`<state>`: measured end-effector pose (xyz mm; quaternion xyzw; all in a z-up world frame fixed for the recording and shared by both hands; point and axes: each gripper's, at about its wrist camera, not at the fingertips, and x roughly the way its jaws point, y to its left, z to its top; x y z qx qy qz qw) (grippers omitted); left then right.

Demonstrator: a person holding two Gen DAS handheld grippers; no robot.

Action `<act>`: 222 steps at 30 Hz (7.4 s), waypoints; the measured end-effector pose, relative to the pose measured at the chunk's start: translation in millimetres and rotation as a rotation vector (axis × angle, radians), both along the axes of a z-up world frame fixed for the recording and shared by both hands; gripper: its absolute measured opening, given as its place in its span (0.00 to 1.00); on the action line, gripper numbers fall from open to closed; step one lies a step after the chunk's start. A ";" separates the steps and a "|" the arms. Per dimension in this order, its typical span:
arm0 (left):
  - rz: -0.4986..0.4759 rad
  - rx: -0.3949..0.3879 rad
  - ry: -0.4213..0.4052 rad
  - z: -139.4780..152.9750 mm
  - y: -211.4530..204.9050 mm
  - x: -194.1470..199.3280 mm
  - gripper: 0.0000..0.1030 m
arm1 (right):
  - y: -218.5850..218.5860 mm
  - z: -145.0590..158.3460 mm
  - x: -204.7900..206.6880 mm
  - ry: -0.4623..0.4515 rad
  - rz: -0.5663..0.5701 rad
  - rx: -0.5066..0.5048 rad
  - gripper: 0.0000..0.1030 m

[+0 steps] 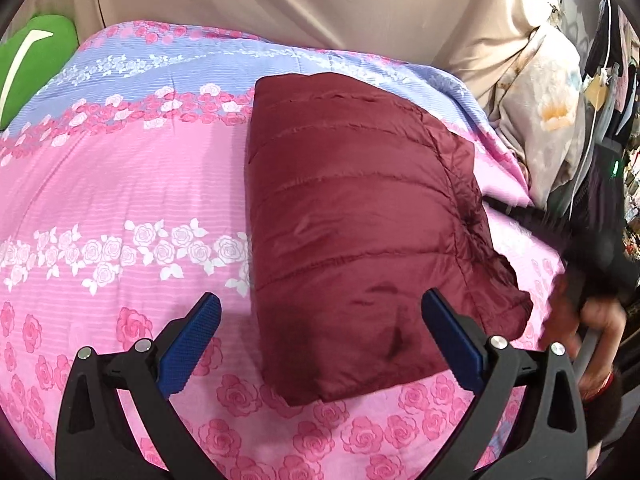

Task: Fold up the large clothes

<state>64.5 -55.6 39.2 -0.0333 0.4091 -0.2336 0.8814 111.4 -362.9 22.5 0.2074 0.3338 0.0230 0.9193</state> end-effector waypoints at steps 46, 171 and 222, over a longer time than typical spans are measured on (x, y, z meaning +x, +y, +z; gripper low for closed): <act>-0.036 0.141 -0.078 -12.4 -69.8 24.8 0.95 | 14.6 -65.2 -50.9 0.158 0.015 -0.087 0.00; -0.318 -0.318 -0.442 126.4 155.8 147.9 0.63 | 170.4 96.4 66.3 -0.428 0.242 0.162 0.23; 0.213 0.167 -0.090 -22.9 147.7 112.5 0.90 | 168.9 -24.3 71.1 -0.133 0.234 0.202 0.03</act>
